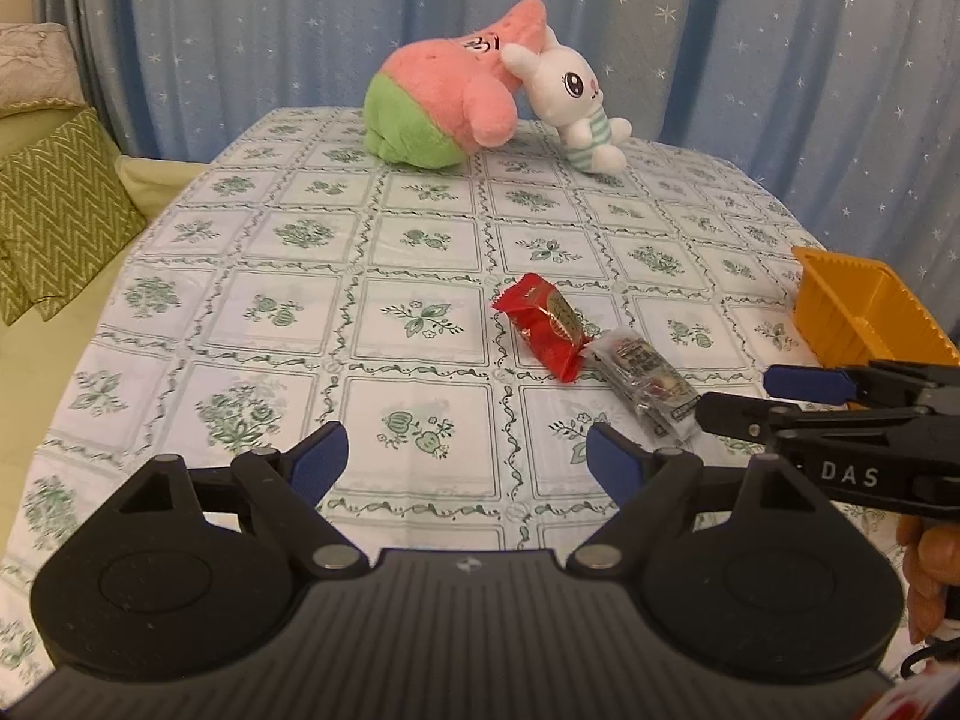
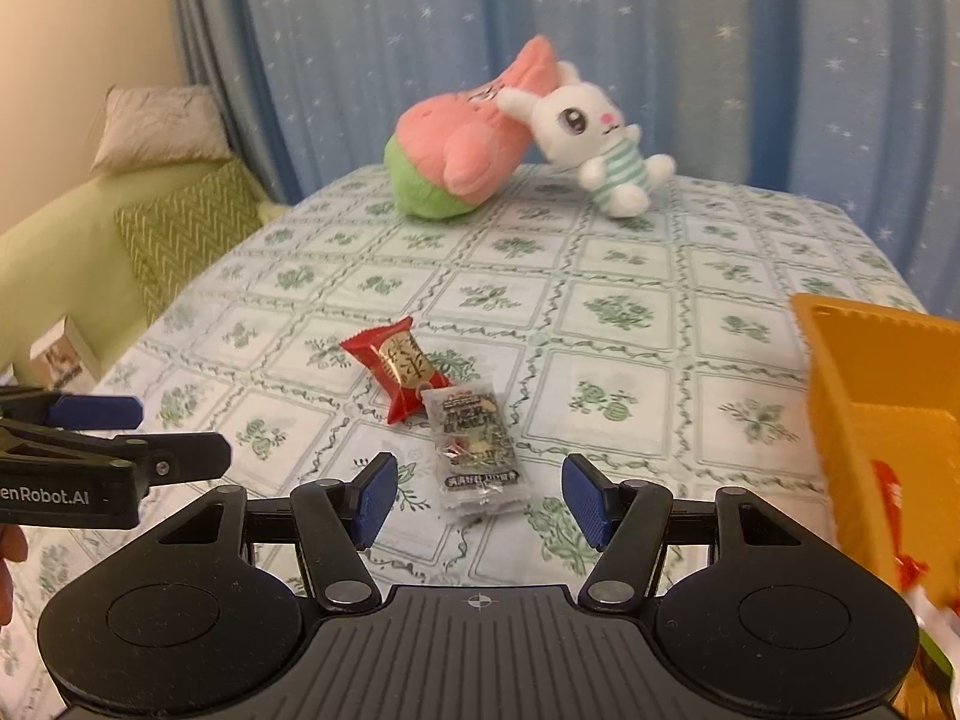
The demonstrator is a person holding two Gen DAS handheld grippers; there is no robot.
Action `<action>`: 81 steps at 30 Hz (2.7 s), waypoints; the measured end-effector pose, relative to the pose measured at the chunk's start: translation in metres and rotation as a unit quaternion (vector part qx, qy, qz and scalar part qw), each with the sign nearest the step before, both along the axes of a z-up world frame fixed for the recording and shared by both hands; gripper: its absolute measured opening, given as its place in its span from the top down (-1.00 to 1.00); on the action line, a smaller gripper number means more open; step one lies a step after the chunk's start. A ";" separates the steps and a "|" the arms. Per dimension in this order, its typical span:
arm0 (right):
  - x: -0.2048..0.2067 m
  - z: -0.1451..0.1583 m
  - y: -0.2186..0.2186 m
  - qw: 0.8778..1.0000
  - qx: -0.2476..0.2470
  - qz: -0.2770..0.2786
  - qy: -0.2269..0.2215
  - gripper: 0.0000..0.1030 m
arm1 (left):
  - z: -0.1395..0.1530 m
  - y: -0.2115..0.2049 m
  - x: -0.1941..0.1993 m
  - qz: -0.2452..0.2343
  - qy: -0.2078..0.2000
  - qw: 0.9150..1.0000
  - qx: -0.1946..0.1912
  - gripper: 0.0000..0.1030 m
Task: Organize snacks
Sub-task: 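Grasp the silver packet with the right tool while the left tool grasps the red packet, then carry both packets over the orange tray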
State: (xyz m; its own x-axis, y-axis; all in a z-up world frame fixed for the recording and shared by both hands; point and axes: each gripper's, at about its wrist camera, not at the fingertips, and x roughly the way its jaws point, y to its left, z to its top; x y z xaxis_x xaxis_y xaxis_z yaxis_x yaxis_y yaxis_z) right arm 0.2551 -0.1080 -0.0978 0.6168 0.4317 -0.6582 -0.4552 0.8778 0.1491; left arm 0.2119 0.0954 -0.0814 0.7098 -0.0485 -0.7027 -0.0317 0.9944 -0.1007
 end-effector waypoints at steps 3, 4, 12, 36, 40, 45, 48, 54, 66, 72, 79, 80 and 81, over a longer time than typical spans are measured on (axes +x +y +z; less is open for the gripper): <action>0.010 -0.009 0.005 1.000 -0.010 0.013 -0.001 -0.19 | -0.007 0.001 0.011 -0.007 0.001 1.000 0.000 -0.63; 0.013 -0.013 0.007 1.000 -0.013 0.016 -0.002 -0.19 | -0.008 0.001 0.014 -0.009 0.000 1.000 0.000 -0.63; 0.035 -0.034 0.019 0.999 -0.029 0.034 -0.001 -0.19 | -0.020 0.010 0.041 -0.007 0.005 1.000 -0.019 -0.63; 0.059 -0.038 0.002 0.999 -0.036 -0.038 0.013 0.25 | -0.040 -0.008 0.079 -0.052 -0.004 0.997 -0.055 -0.31; 0.061 -0.038 -0.004 0.998 -0.033 -0.052 0.016 0.25 | -0.045 -0.013 0.090 -0.058 -0.008 0.996 -0.070 -0.20; 0.063 -0.038 -0.009 0.997 -0.030 -0.062 0.020 0.25 | -0.048 -0.022 0.104 -0.067 -0.014 0.994 -0.084 -0.04; 0.065 -0.038 -0.012 0.997 -0.027 -0.069 0.023 0.25 | -0.048 -0.027 0.111 -0.072 -0.023 0.994 -0.080 -0.04; 0.068 -0.039 -0.016 0.996 -0.025 -0.077 0.026 0.25 | -0.052 -0.035 0.120 -0.078 -0.012 0.995 -0.059 0.38; 0.055 -0.031 -0.019 0.996 -0.024 -0.084 0.022 0.26 | -0.039 -0.041 0.100 -0.072 -0.002 0.997 -0.029 0.55; 0.034 -0.019 -0.025 0.995 -0.019 -0.091 0.020 0.26 | -0.029 -0.044 0.074 -0.064 0.006 0.997 -0.042 0.55; -0.005 0.000 -0.037 0.995 -0.012 -0.102 0.021 0.26 | -0.008 -0.051 0.025 -0.054 0.010 0.997 -0.051 0.55; -0.012 0.003 -0.040 0.994 -0.010 -0.104 0.022 0.26 | -0.004 -0.052 0.017 -0.053 0.010 0.997 -0.053 0.55; -0.018 0.006 -0.042 0.994 -0.008 -0.106 0.023 0.26 | 0.000 -0.054 0.010 -0.053 0.009 0.997 -0.056 0.55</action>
